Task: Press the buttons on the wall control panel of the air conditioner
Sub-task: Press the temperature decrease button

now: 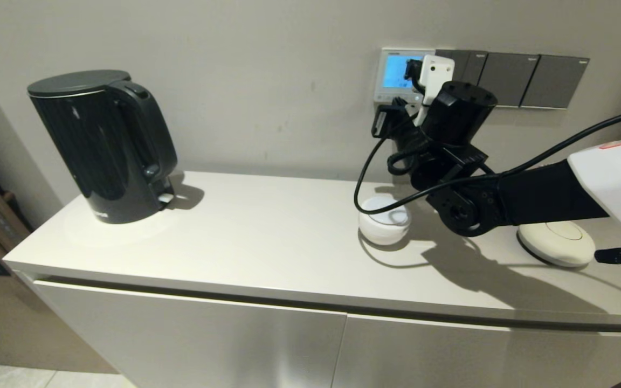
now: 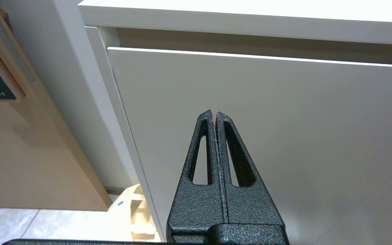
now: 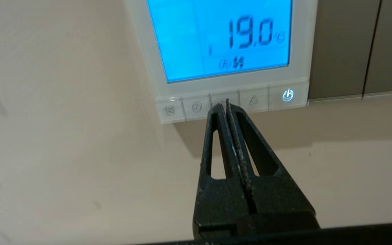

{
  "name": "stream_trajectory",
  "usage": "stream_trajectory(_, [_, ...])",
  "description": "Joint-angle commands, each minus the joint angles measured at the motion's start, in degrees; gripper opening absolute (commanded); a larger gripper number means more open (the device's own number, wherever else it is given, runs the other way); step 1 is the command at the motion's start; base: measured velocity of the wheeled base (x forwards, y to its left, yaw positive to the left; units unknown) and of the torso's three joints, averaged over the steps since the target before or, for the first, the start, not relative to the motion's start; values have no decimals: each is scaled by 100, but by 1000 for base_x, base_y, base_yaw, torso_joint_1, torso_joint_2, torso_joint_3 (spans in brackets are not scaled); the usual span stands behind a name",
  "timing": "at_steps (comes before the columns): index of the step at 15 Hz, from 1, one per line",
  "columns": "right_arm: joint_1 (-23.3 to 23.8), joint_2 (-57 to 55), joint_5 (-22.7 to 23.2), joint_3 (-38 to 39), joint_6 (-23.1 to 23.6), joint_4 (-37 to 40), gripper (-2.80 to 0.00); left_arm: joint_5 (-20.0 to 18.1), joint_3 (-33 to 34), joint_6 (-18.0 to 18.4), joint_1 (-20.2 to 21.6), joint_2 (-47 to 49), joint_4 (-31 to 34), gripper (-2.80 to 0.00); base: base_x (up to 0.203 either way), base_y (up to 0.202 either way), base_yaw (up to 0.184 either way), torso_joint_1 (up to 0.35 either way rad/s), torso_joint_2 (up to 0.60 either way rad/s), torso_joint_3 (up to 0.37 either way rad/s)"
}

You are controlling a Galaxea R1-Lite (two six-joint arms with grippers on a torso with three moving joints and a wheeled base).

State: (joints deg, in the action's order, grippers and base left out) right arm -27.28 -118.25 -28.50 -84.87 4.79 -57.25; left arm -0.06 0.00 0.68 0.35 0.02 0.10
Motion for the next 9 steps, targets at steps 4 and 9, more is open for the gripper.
stream_trajectory(4, [12,-67,-24,-47,13,-23,-280,-2,0,2,1,-1,-1,-280,0,0,0,0,0,0])
stream_trajectory(9, [12,-58,-24,-11,13,-40,-280,-2,0,2,0,-2,-1,-280,0,0,0,0,0,0])
